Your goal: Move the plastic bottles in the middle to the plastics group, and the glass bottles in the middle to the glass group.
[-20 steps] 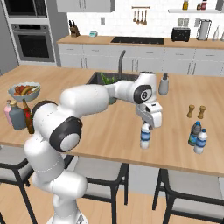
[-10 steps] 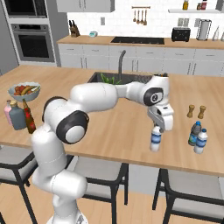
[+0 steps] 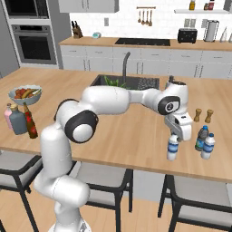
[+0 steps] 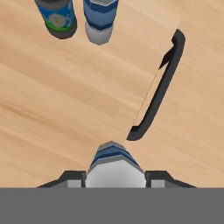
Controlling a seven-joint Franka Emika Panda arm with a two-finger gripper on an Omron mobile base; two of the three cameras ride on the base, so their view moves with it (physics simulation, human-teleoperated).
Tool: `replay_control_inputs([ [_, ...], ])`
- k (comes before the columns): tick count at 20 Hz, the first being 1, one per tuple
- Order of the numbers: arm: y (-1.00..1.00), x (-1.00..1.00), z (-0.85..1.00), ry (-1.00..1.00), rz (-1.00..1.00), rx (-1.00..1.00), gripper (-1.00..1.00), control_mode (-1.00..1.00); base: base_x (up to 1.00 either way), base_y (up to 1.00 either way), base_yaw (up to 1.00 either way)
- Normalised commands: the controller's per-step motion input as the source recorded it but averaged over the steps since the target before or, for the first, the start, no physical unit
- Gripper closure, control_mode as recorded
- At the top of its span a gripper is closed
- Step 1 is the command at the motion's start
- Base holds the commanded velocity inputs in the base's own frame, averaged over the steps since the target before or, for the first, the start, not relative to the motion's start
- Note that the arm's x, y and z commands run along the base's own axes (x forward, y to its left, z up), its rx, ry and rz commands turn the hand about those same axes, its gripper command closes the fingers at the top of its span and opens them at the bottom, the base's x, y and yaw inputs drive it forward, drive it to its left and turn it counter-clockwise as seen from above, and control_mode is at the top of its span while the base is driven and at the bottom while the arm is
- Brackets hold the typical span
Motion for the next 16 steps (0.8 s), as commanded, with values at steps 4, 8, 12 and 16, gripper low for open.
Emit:
replay_control_inputs([
  [4,-0.44,0.00,0.00,0.00,-0.01,0.00,1.00,-1.00,0.00,0.00,0.00],
  [8,-0.36,0.00,-0.07,-0.02,0.00,0.00,1.00,-1.00,0.00,0.00,0.00],
  [12,-0.23,0.05,-0.08,-0.03,0.00,0.00,1.00,-1.00,0.00,0.00,0.00],
  [16,-0.12,0.16,-0.02,0.00,0.00,0.00,1.00,-1.00,0.00,0.00,0.00],
])
